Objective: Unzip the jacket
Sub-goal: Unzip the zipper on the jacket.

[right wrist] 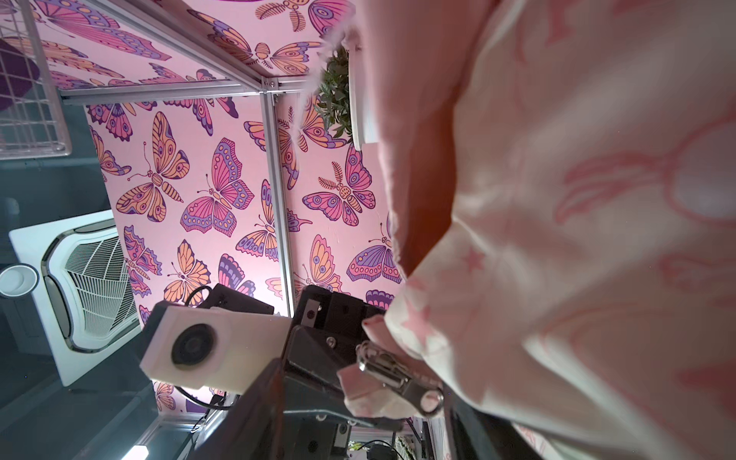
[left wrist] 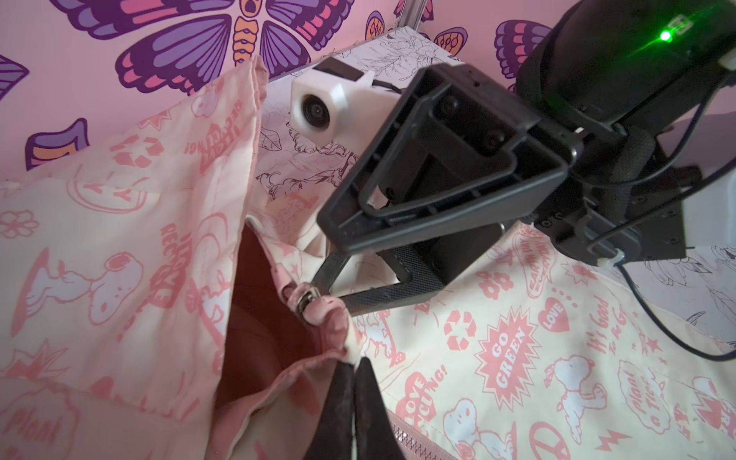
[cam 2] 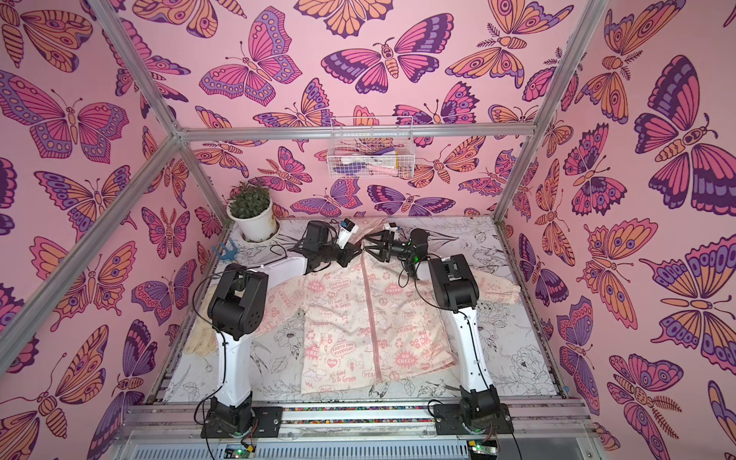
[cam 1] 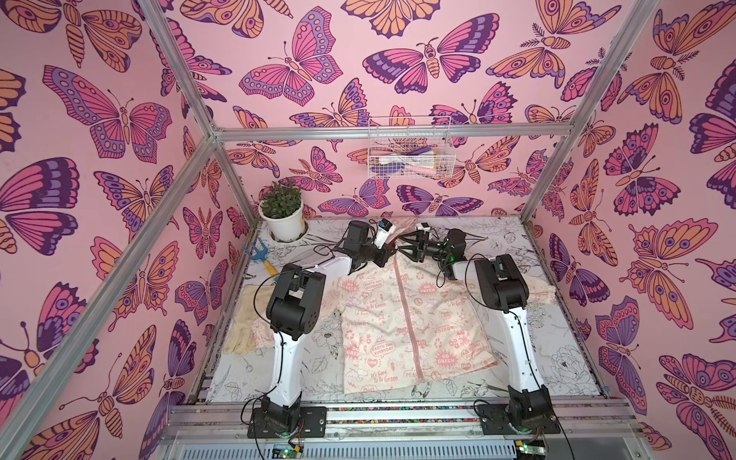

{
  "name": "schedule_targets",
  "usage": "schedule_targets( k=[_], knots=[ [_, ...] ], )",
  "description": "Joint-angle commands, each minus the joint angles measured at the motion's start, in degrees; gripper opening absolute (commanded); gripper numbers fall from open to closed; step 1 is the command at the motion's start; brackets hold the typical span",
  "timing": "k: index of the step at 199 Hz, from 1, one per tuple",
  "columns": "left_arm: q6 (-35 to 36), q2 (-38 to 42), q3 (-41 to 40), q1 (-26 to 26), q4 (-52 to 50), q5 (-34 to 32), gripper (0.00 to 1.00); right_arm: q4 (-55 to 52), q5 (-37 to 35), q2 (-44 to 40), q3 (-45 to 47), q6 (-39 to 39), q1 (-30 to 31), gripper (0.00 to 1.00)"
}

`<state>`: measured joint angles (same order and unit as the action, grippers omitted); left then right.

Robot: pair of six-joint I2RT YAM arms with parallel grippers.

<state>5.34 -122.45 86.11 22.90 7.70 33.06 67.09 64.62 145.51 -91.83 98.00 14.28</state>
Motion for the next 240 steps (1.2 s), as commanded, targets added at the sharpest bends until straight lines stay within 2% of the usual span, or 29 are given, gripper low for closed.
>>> schedule_targets(
  k=[1, 36, 68, 110, 165, 240],
  knots=[
    [0.37, 2.44, -1.03, 0.31, 0.56, 1.48, 0.0, 3.43, 0.59, 0.83, -1.68, 1.18, 0.47, 0.62],
    [0.39, 2.63, -1.12, 0.31, 0.56, 1.16, 0.0, 3.44, 0.52, 1.02, -1.69, 1.54, 0.47, 0.57],
    [0.46, 2.79, -1.47, 0.3, 0.52, 0.74, 0.0, 3.4, 0.51, 1.1, -1.46, 1.61, 0.47, 0.44],
    [0.28, 2.84, -1.73, 0.31, 0.41, 0.34, 0.0, 3.4, 0.33, 1.21, -1.29, 1.96, 0.43, 0.34],
    [0.37, 2.75, -1.73, 0.3, 0.38, 0.21, 0.0, 1.56, 0.67, 1.12, -0.83, 1.37, 0.46, 0.3],
    [0.3, 2.75, -1.51, 0.29, 0.32, 0.49, 0.0, -8.82, 1.03, -0.52, 1.68, -6.75, 0.41, 0.26]
  ],
)
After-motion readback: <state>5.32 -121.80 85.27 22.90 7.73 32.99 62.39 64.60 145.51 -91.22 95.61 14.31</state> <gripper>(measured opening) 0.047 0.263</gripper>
